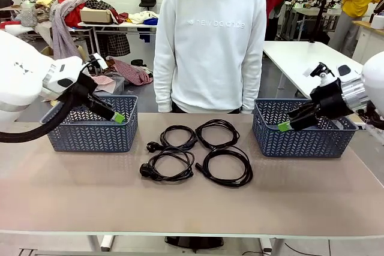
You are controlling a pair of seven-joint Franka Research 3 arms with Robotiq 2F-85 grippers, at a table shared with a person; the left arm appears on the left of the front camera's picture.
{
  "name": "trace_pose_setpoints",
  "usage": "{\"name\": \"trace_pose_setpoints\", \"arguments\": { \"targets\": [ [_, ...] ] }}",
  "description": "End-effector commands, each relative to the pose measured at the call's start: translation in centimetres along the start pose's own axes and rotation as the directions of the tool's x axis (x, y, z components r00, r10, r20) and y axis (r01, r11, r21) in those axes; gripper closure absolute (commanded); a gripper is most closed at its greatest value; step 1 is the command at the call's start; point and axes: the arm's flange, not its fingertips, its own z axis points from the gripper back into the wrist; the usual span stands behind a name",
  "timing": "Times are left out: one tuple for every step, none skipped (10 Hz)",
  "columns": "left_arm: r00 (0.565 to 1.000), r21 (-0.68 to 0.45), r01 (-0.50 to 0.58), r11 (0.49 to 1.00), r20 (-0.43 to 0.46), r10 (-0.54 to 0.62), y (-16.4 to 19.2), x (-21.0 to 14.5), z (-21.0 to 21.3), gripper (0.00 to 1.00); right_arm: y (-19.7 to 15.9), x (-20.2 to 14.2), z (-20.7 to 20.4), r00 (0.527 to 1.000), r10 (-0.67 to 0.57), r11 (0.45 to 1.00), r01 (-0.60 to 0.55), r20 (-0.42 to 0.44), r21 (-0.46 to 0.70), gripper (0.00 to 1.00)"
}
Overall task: Organize the cables according to human instructions.
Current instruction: Pick up a bundle of cables and place it in the basket indicated by the human.
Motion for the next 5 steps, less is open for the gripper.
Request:
{"name": "trace_pose_setpoints", "arguments": {
  "targets": [
    [1.0,-0.009,0.02,1.0,0.012,-0.02,0.33,-0.07,-0.12,0.0,-0.24,-0.03,-0.14,1.0,0.011,1.0,-0.011,0.009,-0.001,0.0],
    [1.0,-0.009,0.02,1.0,0.012,-0.02,0.33,-0.07,-0.12,0.0,-0.24,-0.03,-0.14,1.0,0.011,1.0,-0.011,0.009,-0.001,0.0],
    [1.0,-0.009,0.02,1.0,0.012,-0.02,0.33,-0.07,-0.12,0.0,-0.24,-0.03,-0.14,1.0,0.011,1.0,-0.011,0.009,-0.001,0.0],
    [1.0,-0.009,0.02,1.0,0.012,-0.02,0.33,-0.07,-0.12,0.0,-0.24,-0.03,-0.14,1.0,0.011,1.0,-0.011,0.009,-0.001,0.0],
    [1.0,-0.009,0.02,1.0,0.012,-0.02,0.33,-0.07,-0.12,0.0,-0.24,-0.03,-0.14,1.0,0.011,1.0,-0.011,0.009,-0.001,0.0]
  ]
}}
